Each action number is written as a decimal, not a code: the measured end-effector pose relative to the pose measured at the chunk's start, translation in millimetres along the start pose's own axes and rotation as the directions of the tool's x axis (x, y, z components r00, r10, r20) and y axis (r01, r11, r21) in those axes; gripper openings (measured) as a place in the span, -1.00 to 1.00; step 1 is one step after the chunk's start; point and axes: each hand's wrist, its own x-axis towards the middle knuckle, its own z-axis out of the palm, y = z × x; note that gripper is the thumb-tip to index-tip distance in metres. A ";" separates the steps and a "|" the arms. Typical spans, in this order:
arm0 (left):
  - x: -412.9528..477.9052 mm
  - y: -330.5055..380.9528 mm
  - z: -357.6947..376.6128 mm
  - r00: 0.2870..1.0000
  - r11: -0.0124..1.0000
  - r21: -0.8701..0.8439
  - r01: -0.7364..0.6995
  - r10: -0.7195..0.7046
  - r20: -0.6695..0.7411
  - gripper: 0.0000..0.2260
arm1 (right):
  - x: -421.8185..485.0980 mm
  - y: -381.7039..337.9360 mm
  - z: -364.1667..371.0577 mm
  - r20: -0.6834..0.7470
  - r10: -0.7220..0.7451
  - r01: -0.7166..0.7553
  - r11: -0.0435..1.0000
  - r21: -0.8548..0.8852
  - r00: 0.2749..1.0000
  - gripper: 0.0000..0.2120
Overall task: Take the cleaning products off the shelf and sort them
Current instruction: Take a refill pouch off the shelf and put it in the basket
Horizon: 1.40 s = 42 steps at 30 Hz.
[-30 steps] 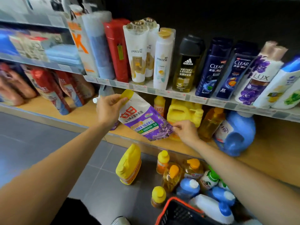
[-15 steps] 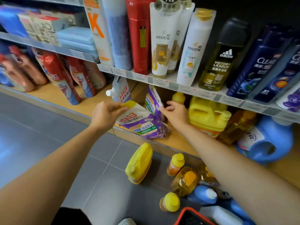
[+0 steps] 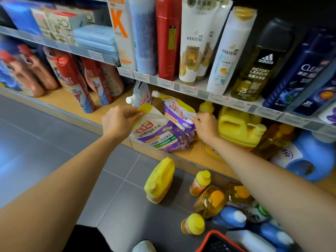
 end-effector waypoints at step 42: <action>-164.6 199.1 2.6 0.789 0.727 -0.676 -0.118 0.482 0.381 -0.79 | -240.0 71.4 -244.7 -0.251 0.212 0.010 0.745 0.667 0.944 -0.80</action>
